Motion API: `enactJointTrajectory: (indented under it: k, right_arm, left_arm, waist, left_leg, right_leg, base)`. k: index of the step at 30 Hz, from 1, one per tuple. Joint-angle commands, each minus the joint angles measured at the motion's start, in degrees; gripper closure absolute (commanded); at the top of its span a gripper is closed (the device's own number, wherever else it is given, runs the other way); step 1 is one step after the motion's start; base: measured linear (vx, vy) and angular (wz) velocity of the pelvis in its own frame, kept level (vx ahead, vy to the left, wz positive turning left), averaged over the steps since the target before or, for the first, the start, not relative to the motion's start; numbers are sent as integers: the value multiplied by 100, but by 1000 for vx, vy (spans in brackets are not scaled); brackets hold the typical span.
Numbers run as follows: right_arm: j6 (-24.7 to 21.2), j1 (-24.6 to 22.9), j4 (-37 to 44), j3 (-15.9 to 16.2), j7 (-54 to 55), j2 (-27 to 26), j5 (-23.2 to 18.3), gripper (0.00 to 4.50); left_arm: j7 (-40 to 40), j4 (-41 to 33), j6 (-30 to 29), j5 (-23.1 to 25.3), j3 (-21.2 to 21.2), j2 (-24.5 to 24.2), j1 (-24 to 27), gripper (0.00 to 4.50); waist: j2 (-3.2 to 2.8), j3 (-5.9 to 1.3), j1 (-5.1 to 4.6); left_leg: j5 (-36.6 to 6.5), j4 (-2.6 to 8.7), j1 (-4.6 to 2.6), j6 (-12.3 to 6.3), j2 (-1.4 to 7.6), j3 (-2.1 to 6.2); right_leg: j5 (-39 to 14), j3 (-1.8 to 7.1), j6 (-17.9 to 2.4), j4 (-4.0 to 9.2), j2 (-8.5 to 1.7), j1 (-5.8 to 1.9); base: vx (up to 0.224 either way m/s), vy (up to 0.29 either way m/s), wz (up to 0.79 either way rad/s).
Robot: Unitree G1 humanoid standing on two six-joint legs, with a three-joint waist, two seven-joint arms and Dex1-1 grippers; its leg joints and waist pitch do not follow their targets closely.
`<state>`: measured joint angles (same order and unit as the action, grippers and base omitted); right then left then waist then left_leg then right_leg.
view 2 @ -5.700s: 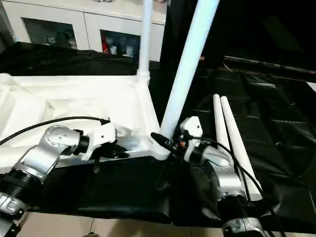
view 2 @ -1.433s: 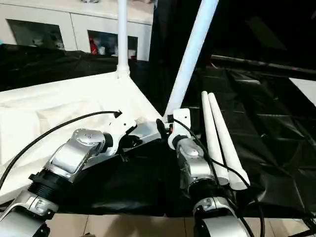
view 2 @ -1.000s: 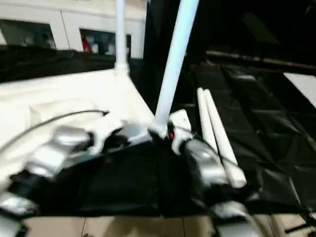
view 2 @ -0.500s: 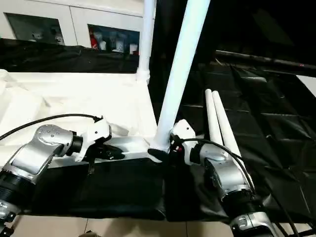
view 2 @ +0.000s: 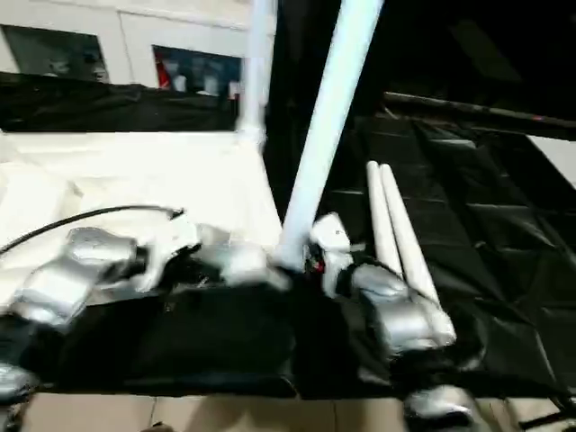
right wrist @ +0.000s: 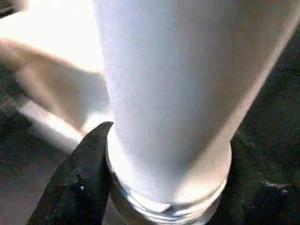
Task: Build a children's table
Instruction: Rotate leg to tighten
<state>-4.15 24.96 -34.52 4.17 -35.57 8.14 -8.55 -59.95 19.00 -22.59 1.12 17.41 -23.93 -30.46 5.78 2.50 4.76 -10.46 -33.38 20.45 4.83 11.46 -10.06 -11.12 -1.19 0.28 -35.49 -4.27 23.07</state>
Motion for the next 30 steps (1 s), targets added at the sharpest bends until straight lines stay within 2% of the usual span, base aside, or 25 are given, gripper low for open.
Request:
enactJointTrajectory:
  k: [1,2,3,4,5,7,8,12,14,18,19,20,21,22,23,24,26,27,28,29,30]
  right_arm:
    - [-110,57,-429,-363,844,-68,-44,177]
    - [-99,120,-594,-423,1190,-189,-15,177]
    - [-50,216,-834,-487,1677,-371,31,177]
    - [-6,337,-1100,-539,2198,-595,71,177]
    - [-5,392,-1198,-544,2396,-680,98,177]
    - [31,577,-1446,-525,2726,-933,170,177]
    - [33,583,-1452,-525,2731,-940,172,177]
    - [204,795,-1681,-510,2697,-1144,202,177]
    - [364,917,-1816,-468,2537,-1222,219,121]
    - [488,1004,-1864,-407,2188,-1164,248,86]
    - [495,993,-1820,-393,2084,-1115,250,63]
    - [484,939,-1667,-344,1786,-964,249,63]
    - [482,936,-1659,-341,1771,-956,248,63]
    - [482,936,-1659,-341,1771,-956,248,63]
    - [465,879,-1518,-244,1397,-759,276,63]
    - [465,879,-1518,-244,1397,-759,276,63]
    - [453,841,-1438,-172,1179,-636,306,63]
    - [415,759,-1264,-64,837,-424,337,63]
    - [415,759,-1264,-64,837,-424,337,63]
    - [385,645,-1023,59,417,-155,359,63]
    - [385,645,-1023,59,417,-155,359,63]
  left_arm:
    - [388,267,-140,-14,87,280,45,450]
    - [681,402,-243,59,57,424,-26,450]
    - [1125,600,-427,138,-5,662,-136,450]
    - [1593,812,-585,220,-59,934,-261,450]
    - [1716,872,-606,254,-54,1022,-303,450]
    - [1882,950,-655,334,4,1220,-391,450]
    - [1884,952,-656,335,5,1224,-393,450]
    - [1945,1037,-613,419,36,1324,-462,450]
    - [1944,1064,-593,462,63,1327,-480,450]
    - [1760,984,-484,439,91,1190,-416,450]
    - [1651,952,-393,412,106,1137,-391,450]
    - [1465,893,-287,363,109,1022,-343,450]
    - [1459,891,-286,361,108,1017,-341,450]
    - [1459,891,-286,361,108,1017,-341,450]
    - [1270,844,-171,313,91,907,-292,450]
    - [1270,844,-171,313,91,907,-292,450]
    - [1108,809,-27,276,97,838,-257,450]
    - [812,738,241,209,113,700,-189,450]
    - [812,738,241,209,113,700,-189,450]
    - [370,561,352,56,128,523,-90,450]
    - [370,561,352,56,128,523,-90,450]
  waist:
    - [-62,-245,-8]
    - [-55,-249,-5]
    - [-82,-252,-9]
    - [-68,-249,-19]
    - [-63,-257,-2]
    - [-65,-260,-2]
    - [-48,-269,13]
    - [-49,-278,7]
    - [-53,-276,2]
    - [-39,-267,-20]
    - [-33,-261,-19]
    - [-46,-262,-22]
    - [-42,-265,-17]
    - [-30,-268,-27]
    - [-7,-272,-17]
    - [-7,-272,-10]
    - [0,-287,-5]
    - [-22,-289,6]
    - [-11,-289,-9]
    - [-37,-300,-4]
    - [-36,-302,17]
  left_leg:
    - [-1616,466,-67,250,142,22]
    - [-1689,469,-74,262,139,25]
    - [-1755,472,-76,309,142,31]
    - [-1863,475,-96,354,132,36]
    - [-1921,466,-124,366,124,38]
    - [-1913,477,-83,314,121,46]
    - [-1880,477,-73,276,117,50]
    - [-1836,486,-53,221,114,49]
    - [-1905,490,-49,212,115,53]
    - [-2145,501,-38,205,119,75]
    - [-2184,508,-34,195,118,83]
    - [-2215,506,-48,198,124,78]
    - [-2228,504,-46,183,122,84]
    - [-2154,507,-20,172,122,79]
    - [-2063,502,-25,149,121,73]
    - [-2025,496,-27,117,125,60]
    - [-1717,496,13,73,123,51]
    - [-1645,494,4,54,122,53]
    - [-1584,490,11,16,128,37]
    - [-1481,489,-2,10,131,31]
    - [-1413,483,-14,-6,129,33]
  right_leg:
    - [-1772,152,-983,465,-316,-168]
    - [-1909,158,-918,483,-323,-166]
    - [-1950,166,-858,486,-325,-141]
    - [-2065,162,-807,496,-314,-120]
    - [-2116,160,-755,506,-313,-105]
    - [-2039,167,-695,510,-313,-122]
    - [-1984,162,-651,506,-312,-132]
    - [-1784,154,-623,496,-296,-141]
    - [-1859,157,-608,508,-303,-135]
    - [-2216,152,-555,542,-312,-121]
    - [-2330,146,-528,559,-312,-117]
    - [-2344,156,-532,563,-314,-94]
    - [-2351,149,-531,567,-311,-103]
    - [-2294,156,-548,559,-318,-117]
    - [-2233,153,-552,561,-310,-121]
    - [-2167,160,-562,557,-303,-120]
    - [-1890,167,-642,524,-314,-161]
    - [-1824,163,-651,526,-310,-163]
    - [-1685,166,-694,517,-298,-163]
    - [-1509,169,-763,495,-295,-166]
    - [-1405,161,-790,493,-293,-177]
  base:
    - [0,0,0]
    - [0,0,0]
    - [0,0,0]
    - [0,0,0]
    - [0,0,0]
    - [0,0,0]
    - [0,0,0]
    - [0,0,0]
    - [0,0,0]
    - [0,0,0]
    - [0,0,0]
    - [0,0,0]
    - [0,0,0]
    - [0,0,0]
    - [0,0,0]
    - [0,0,0]
    - [0,0,0]
    - [0,0,0]
    - [0,0,0]
    - [0,0,0]
    - [0,0,0]
